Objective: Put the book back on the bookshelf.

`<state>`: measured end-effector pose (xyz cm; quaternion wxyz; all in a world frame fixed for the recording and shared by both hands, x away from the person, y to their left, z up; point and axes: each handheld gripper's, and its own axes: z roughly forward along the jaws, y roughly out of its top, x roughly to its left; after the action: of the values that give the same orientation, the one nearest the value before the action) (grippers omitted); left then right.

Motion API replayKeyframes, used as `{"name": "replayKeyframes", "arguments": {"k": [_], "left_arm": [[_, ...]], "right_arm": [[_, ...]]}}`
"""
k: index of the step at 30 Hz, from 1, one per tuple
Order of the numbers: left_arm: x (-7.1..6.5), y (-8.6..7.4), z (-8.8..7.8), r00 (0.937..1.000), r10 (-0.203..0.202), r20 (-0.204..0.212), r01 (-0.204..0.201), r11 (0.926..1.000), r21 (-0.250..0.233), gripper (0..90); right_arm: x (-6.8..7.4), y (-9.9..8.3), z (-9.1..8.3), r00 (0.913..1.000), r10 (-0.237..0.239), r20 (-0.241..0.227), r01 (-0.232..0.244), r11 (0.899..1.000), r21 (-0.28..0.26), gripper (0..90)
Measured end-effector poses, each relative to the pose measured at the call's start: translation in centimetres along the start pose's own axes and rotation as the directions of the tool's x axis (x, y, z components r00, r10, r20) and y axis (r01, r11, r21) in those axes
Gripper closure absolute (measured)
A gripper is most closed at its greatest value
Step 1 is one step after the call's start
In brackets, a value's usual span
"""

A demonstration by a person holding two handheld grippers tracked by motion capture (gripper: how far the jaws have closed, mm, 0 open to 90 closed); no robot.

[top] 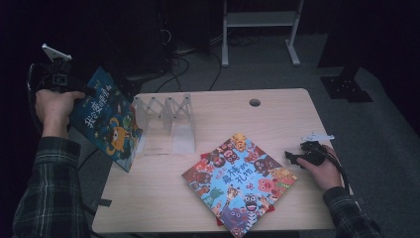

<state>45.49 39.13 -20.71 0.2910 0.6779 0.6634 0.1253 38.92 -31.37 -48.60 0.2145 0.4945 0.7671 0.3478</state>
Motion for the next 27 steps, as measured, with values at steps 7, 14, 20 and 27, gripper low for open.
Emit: {"name": "replayKeyframes", "arguments": {"k": [7,14,20,27], "left_arm": [[0.5,-0.2,-0.3,0.9999,0.005,0.016,-0.005,0.9999,-0.015,75.3],[1.1,-0.7,-0.6,0.9997,0.022,0.003,-0.022,0.9993,-0.031,67.2],[2.0,-1.4,-0.8,0.9999,0.016,0.001,-0.015,0.9989,-0.043,62.5],[2.1,-1.8,-1.1,0.9994,0.032,-0.013,-0.033,0.9975,-0.062,58.1]], "right_arm": [[0.0,0.0,-0.1,1.0,-0.003,-0.001,0.003,1.0,0.005,21.4],[0.1,0.0,-0.1,1.0,-0.002,-0.001,0.002,1.0,0.005,21.4],[0.1,0.0,-0.1,1.0,0.0,-0.001,0.0,1.0,0.006,21.3],[0.1,0.0,-0.1,1.0,-0.001,-0.001,0.001,1.0,0.005,21.3]]}}
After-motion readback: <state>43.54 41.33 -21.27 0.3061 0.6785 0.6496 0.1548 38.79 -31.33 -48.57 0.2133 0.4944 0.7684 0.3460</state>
